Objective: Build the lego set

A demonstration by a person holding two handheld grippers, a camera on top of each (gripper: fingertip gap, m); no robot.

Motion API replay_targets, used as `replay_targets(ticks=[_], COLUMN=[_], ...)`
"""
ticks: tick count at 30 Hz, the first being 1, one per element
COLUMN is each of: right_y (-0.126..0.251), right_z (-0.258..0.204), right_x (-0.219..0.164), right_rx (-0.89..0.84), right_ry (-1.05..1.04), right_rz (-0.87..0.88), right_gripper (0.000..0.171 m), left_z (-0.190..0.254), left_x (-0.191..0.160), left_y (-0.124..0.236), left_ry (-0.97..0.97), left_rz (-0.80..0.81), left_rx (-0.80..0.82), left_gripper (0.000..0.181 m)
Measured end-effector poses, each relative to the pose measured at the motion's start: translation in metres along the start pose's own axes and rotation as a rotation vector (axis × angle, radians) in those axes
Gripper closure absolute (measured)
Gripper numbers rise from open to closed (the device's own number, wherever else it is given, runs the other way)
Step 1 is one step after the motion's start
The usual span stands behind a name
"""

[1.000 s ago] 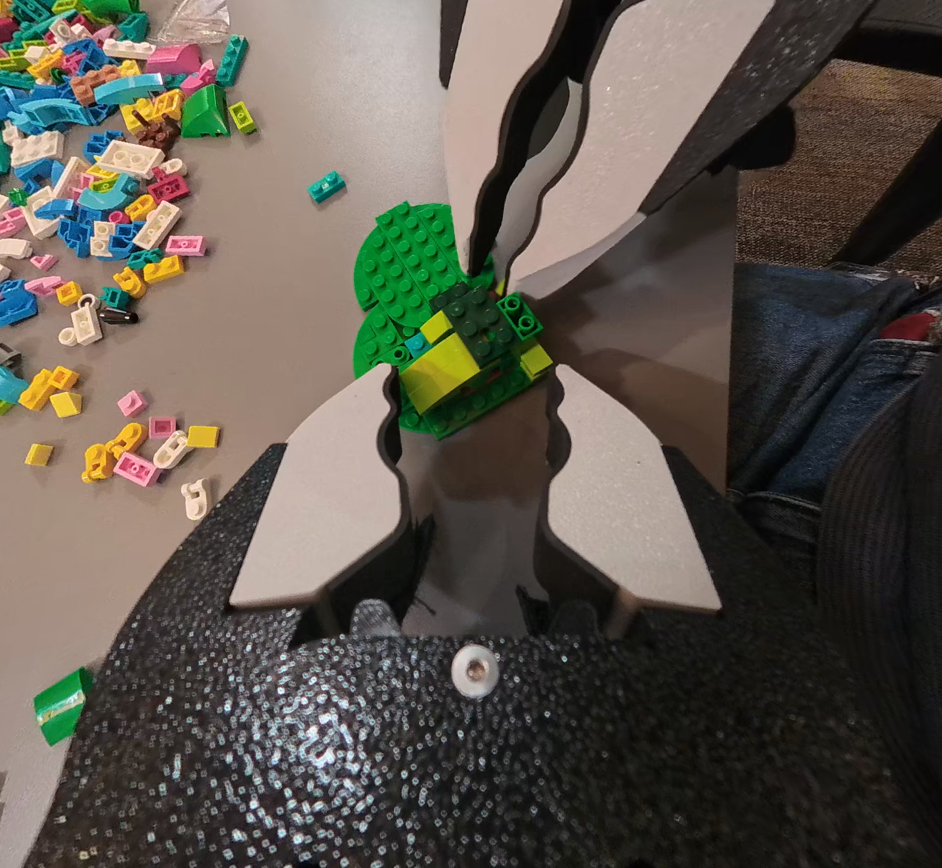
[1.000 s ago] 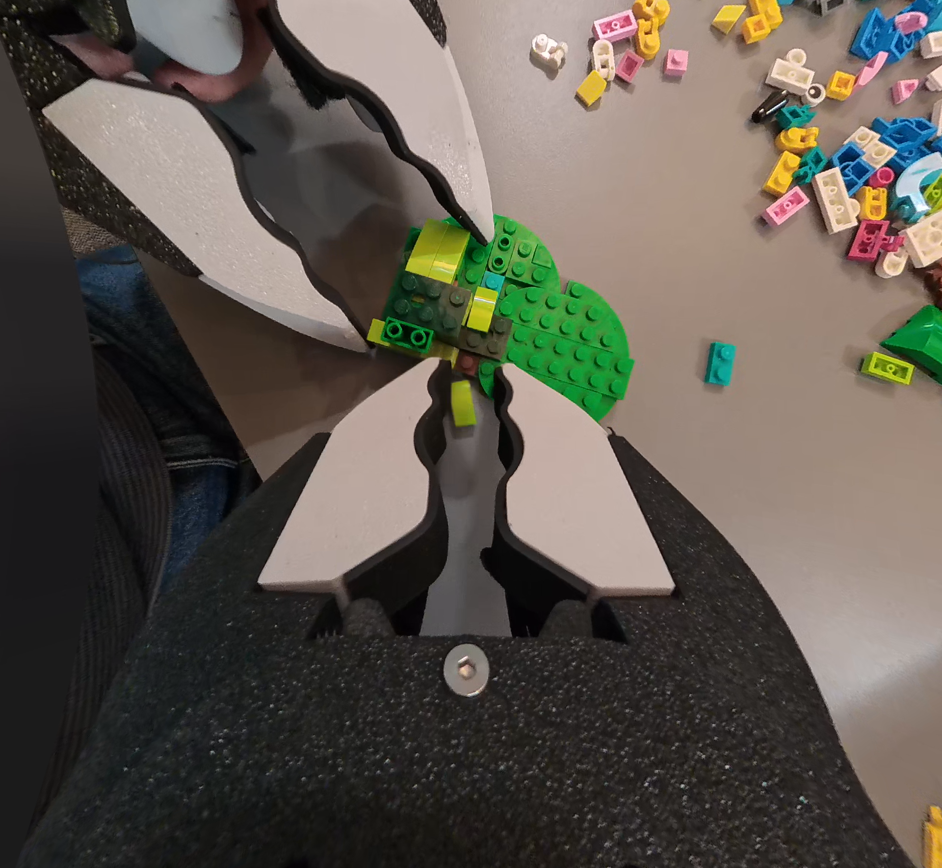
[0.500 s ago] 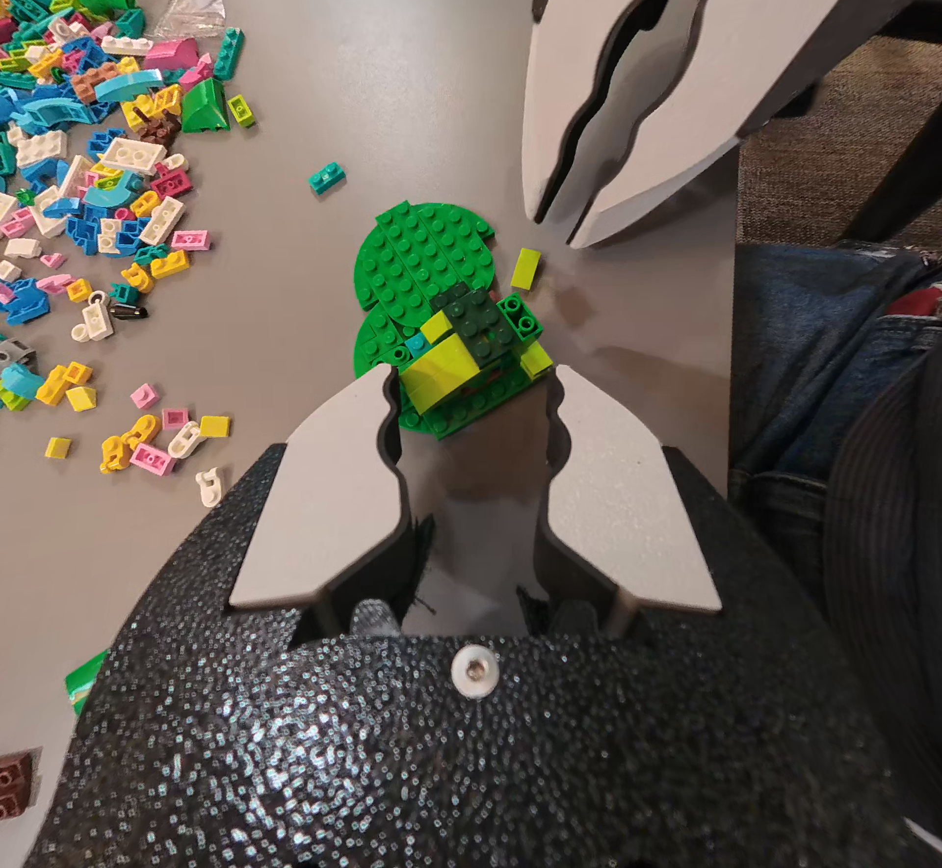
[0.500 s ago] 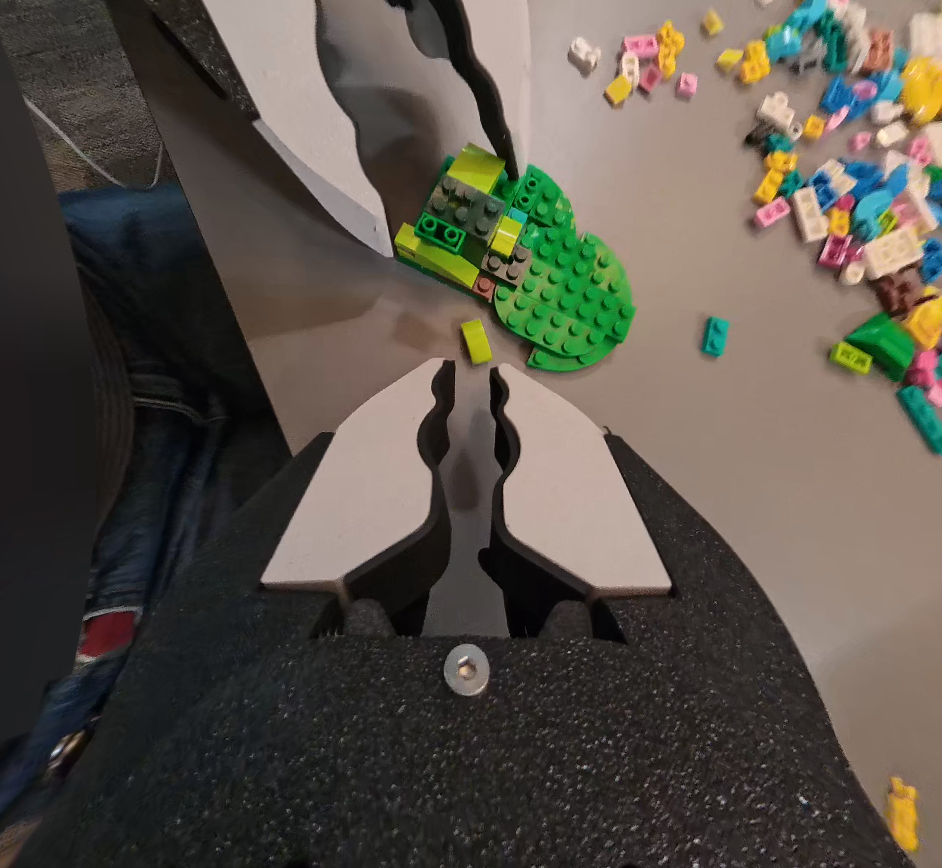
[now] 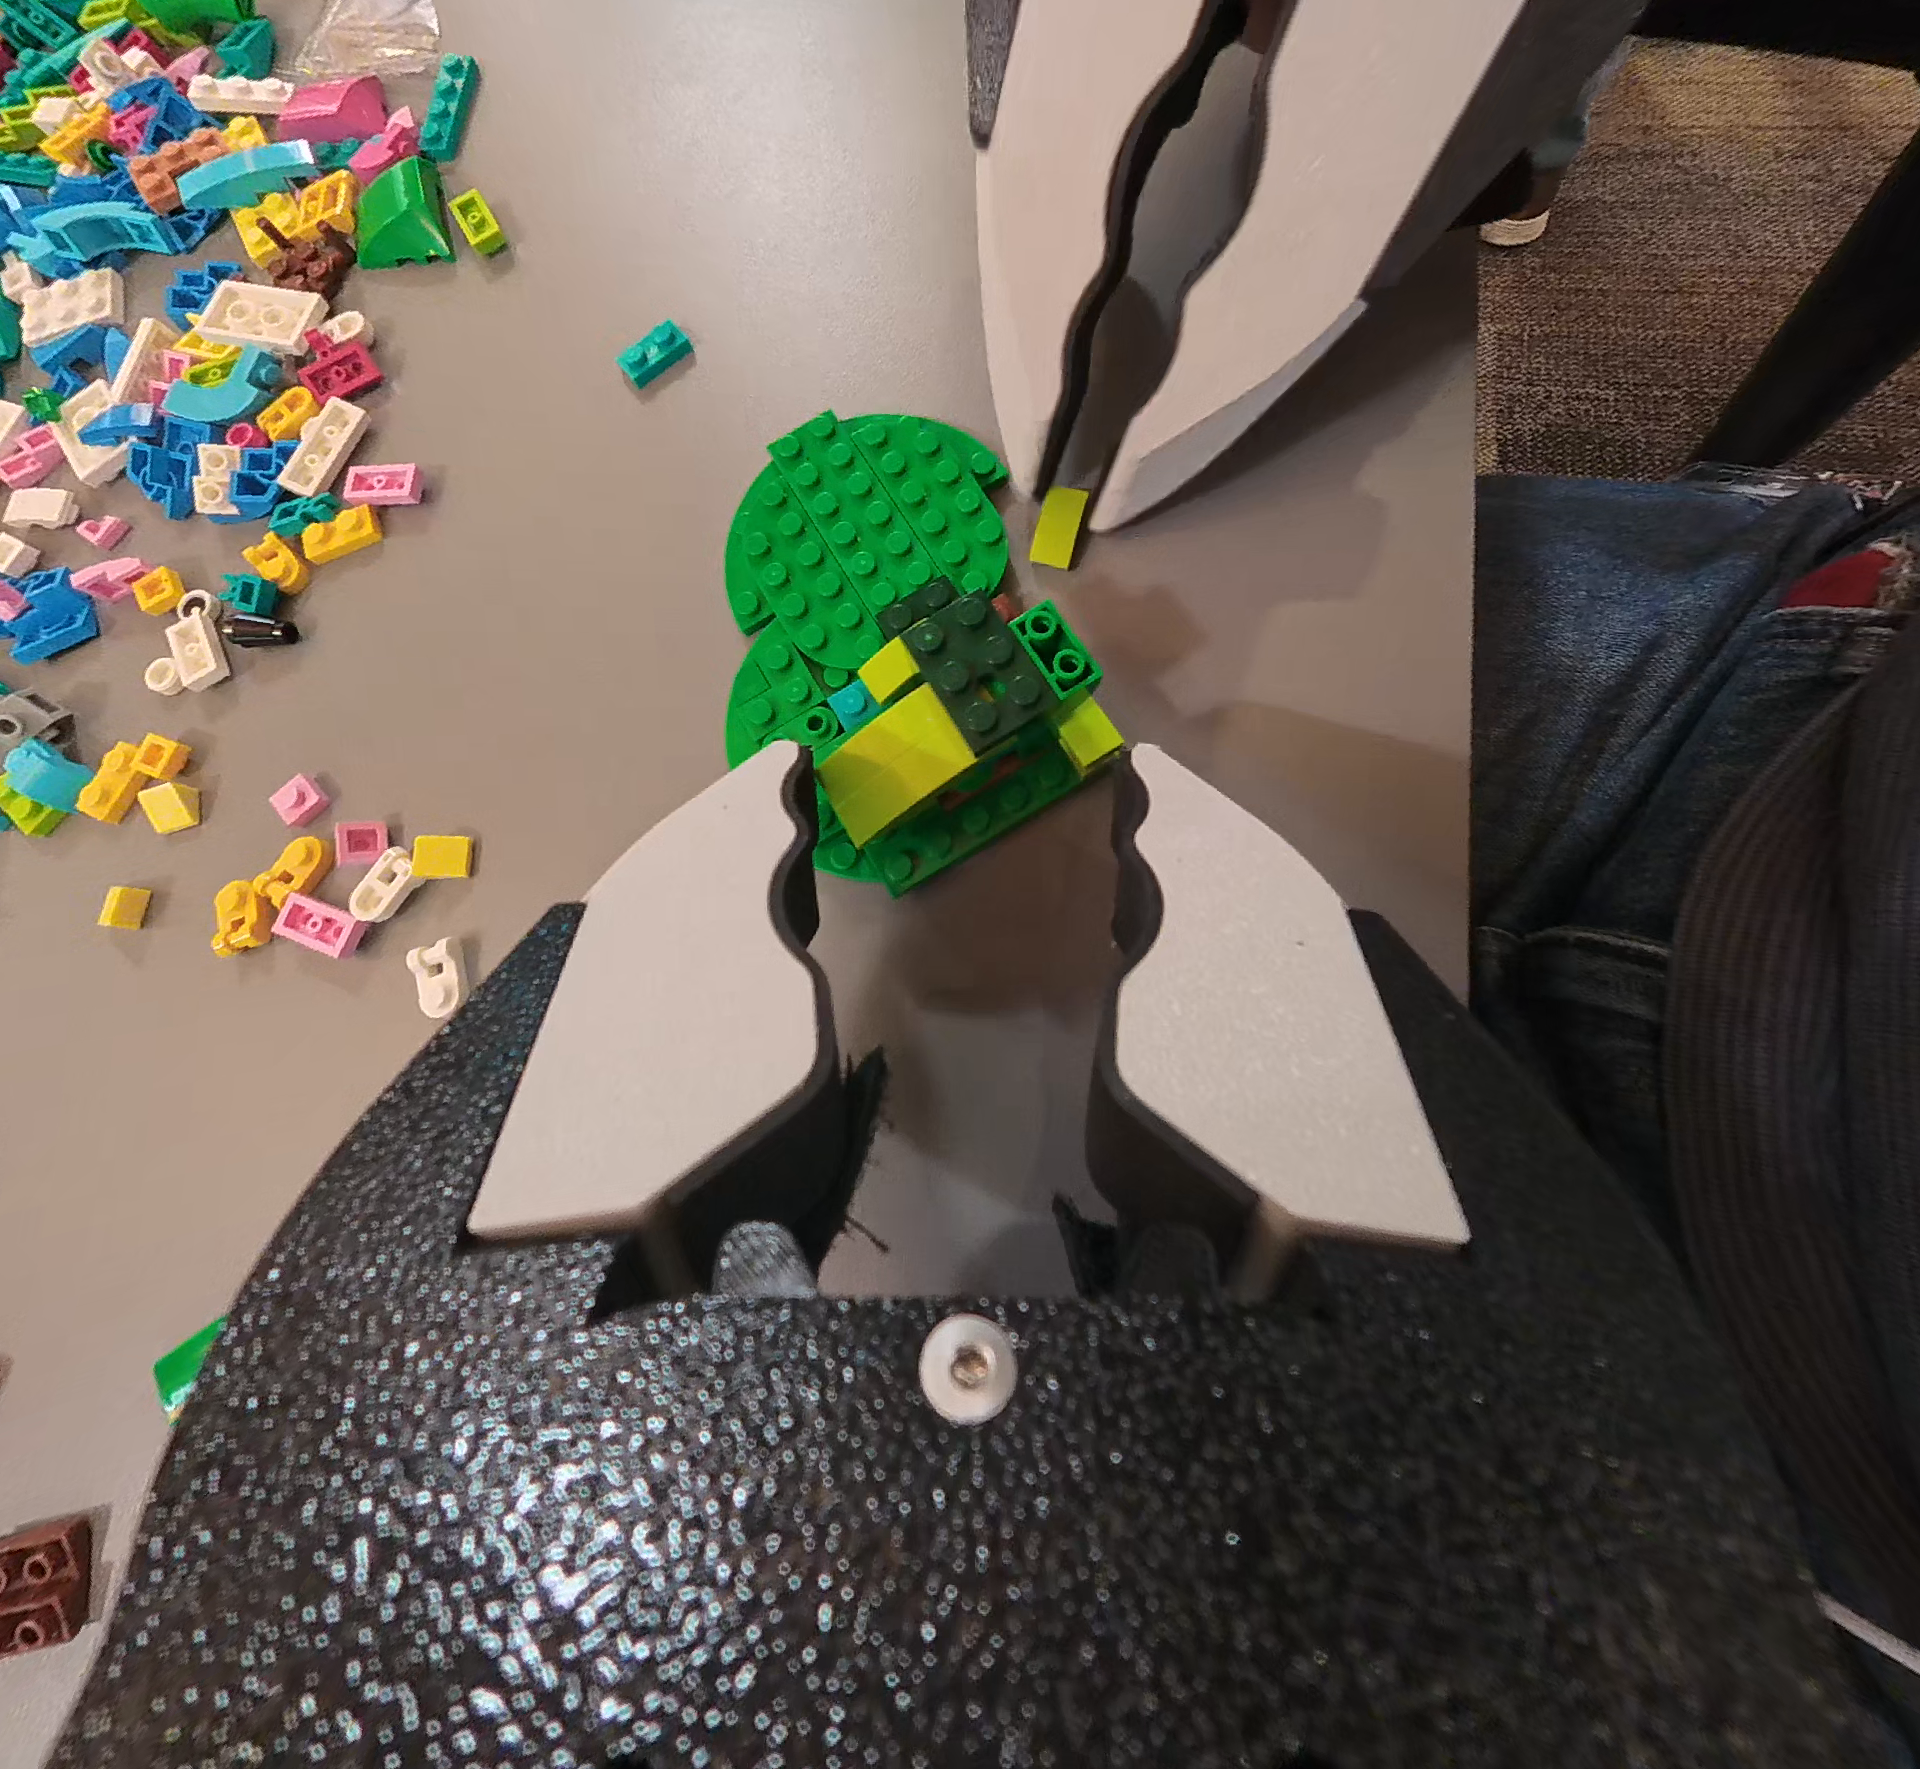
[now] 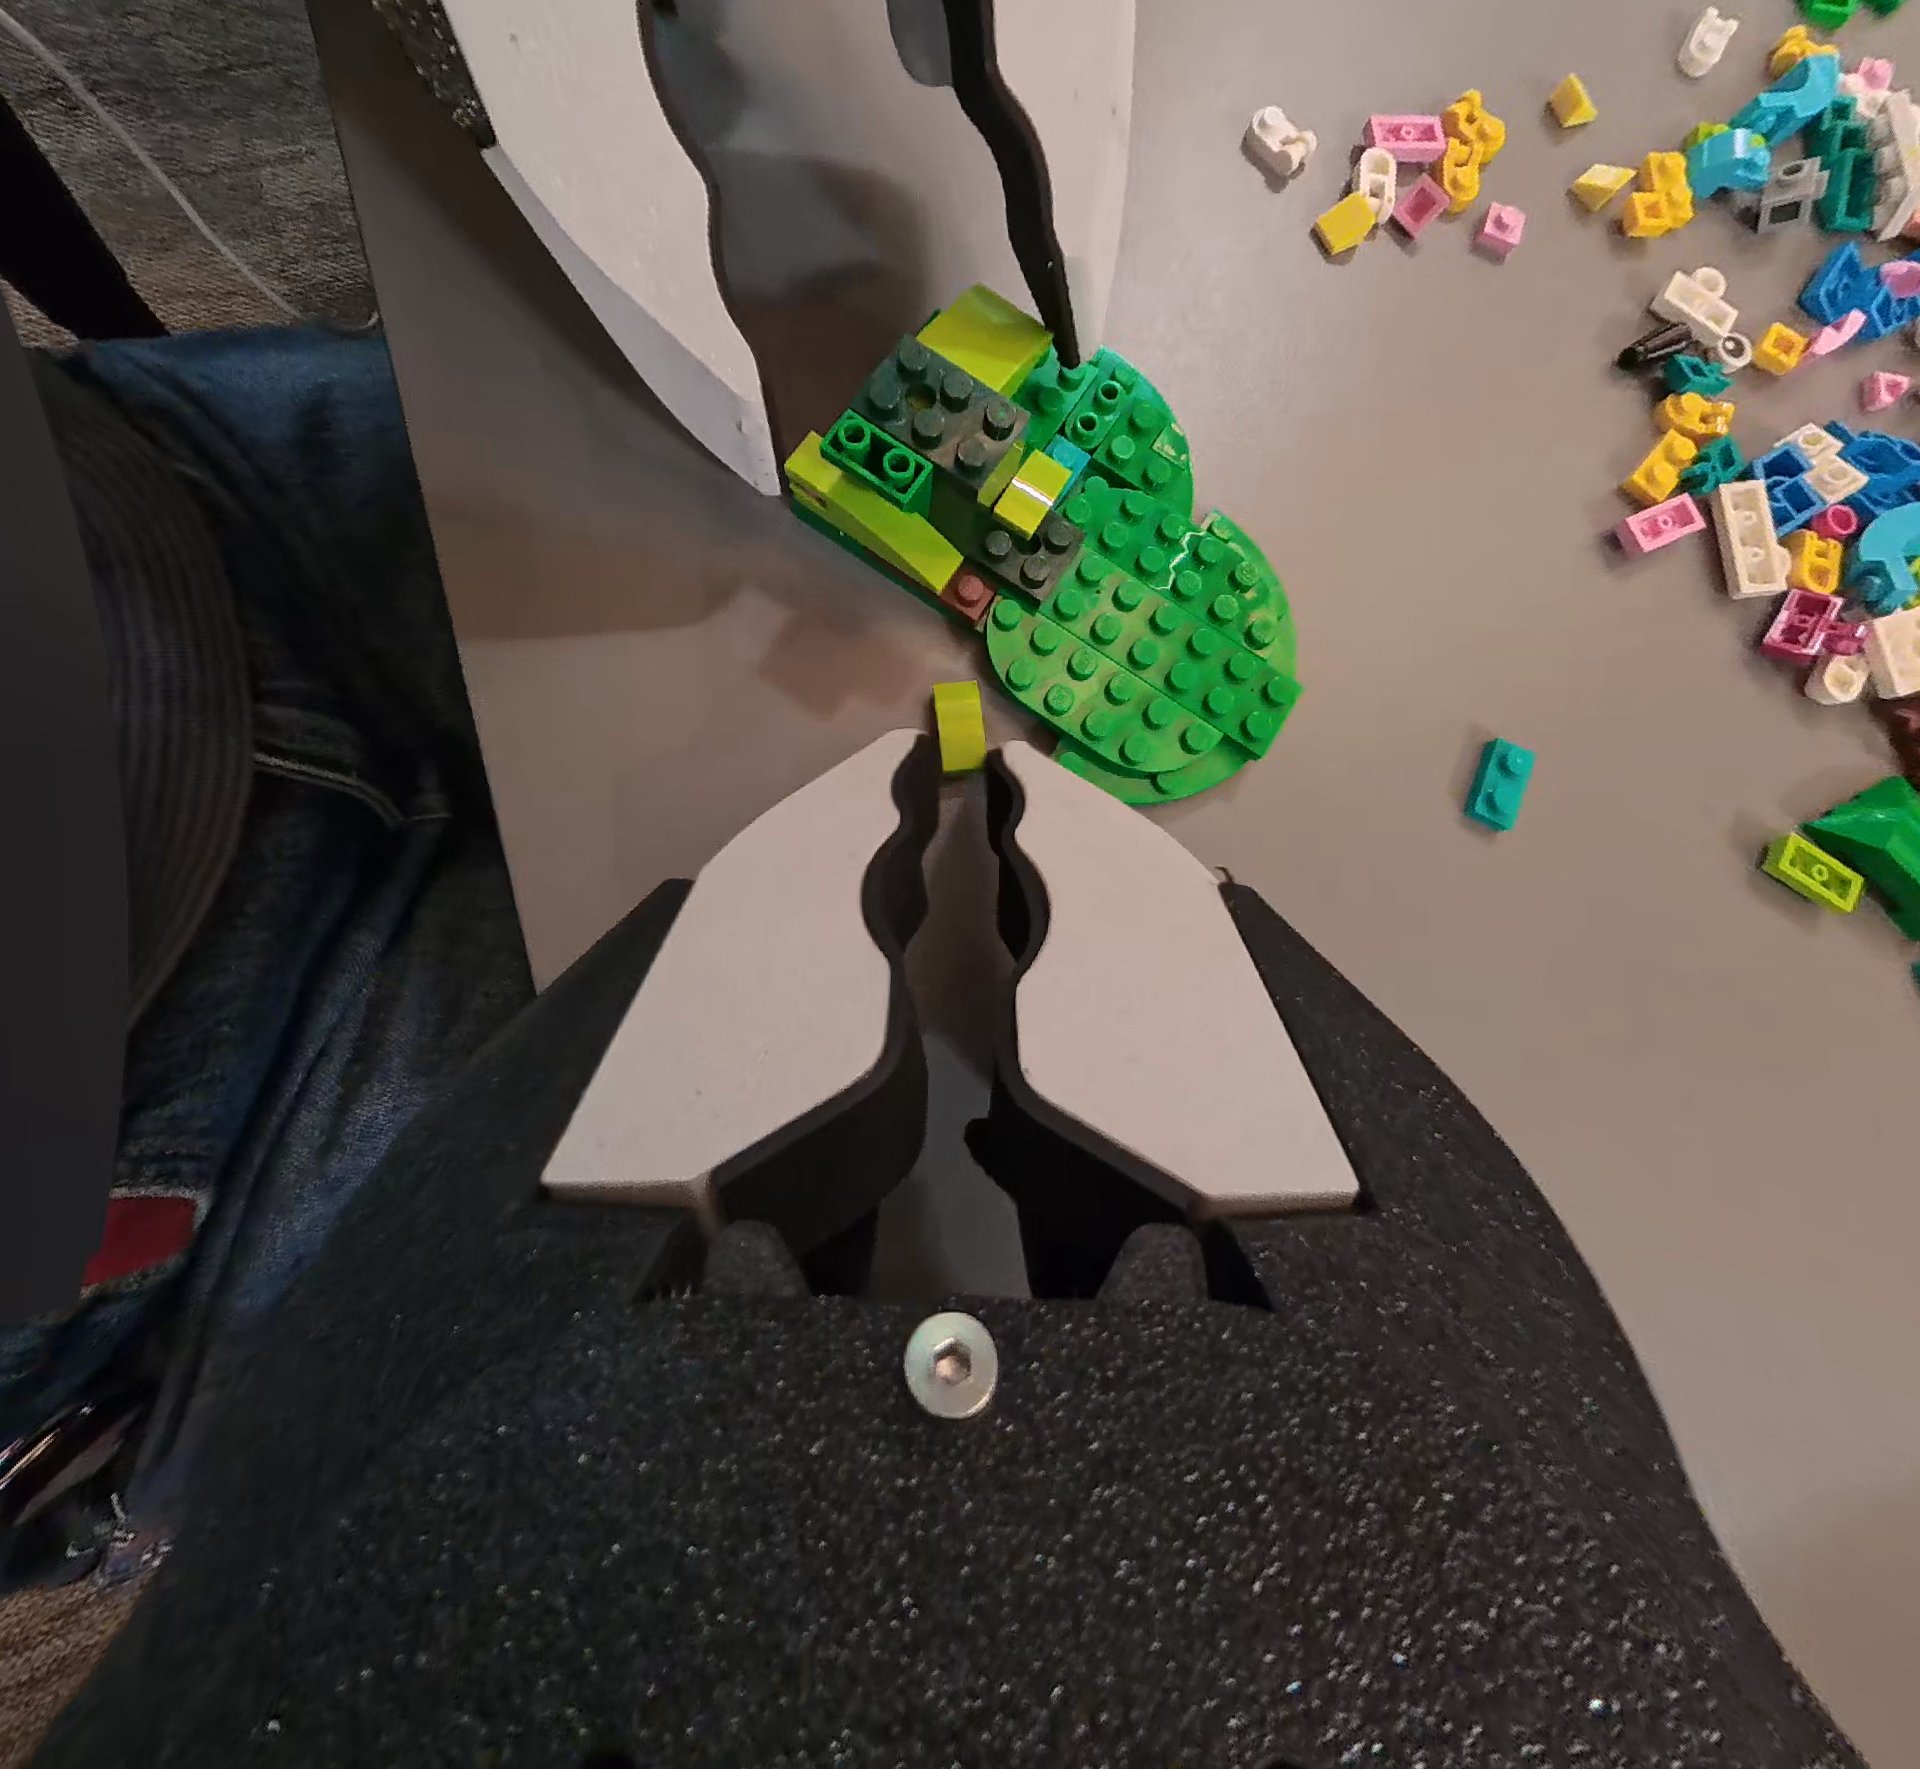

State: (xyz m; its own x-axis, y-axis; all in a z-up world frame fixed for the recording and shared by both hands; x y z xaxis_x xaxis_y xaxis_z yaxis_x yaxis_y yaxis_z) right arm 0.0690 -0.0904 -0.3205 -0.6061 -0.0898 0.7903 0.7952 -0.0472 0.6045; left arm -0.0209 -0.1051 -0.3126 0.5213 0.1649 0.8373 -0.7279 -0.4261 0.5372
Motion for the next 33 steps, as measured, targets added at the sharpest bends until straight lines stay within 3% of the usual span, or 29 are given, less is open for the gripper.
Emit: replay_targets(ticks=[8, 19, 33], right_y=[-0.006, -0.013, -0.014], right_z=[-0.001, 0.001, -0.003], right_x=[0.016, 0.019, 0.021], right_rx=[-0.093, -0.251, -0.253], right_ry=[-0.103, -0.213, -0.257], right_rz=[0.069, 0.030, 0.023], right_gripper=[0.164, 0.164, 0.157], left_z=[0.000, 0.000, 0.001], left_x=[0.000, 0.000, 0.000], left_y=[0.000, -0.001, -0.002], left_ry=[0.012, 0.027, 0.026], left_rz=[0.002, 0.003, 0.004], left_rx=[0.012, 0.027, 0.033], left_gripper=[0.128, 0.128, 0.128])
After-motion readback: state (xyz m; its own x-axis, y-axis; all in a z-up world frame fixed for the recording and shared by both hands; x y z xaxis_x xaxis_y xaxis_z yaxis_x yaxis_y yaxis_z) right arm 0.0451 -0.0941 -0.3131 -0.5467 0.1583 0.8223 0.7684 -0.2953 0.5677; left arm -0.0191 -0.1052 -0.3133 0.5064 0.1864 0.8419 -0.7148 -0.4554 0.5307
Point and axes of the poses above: each gripper's, where its closed fingertips meet, y back along the fingers, x out of its top, z = x × y across the jaws, the point moved 3 cm from there along y, back along the fingers, and after that the axes turned 10 degrees about z, right-handed, at the moved point
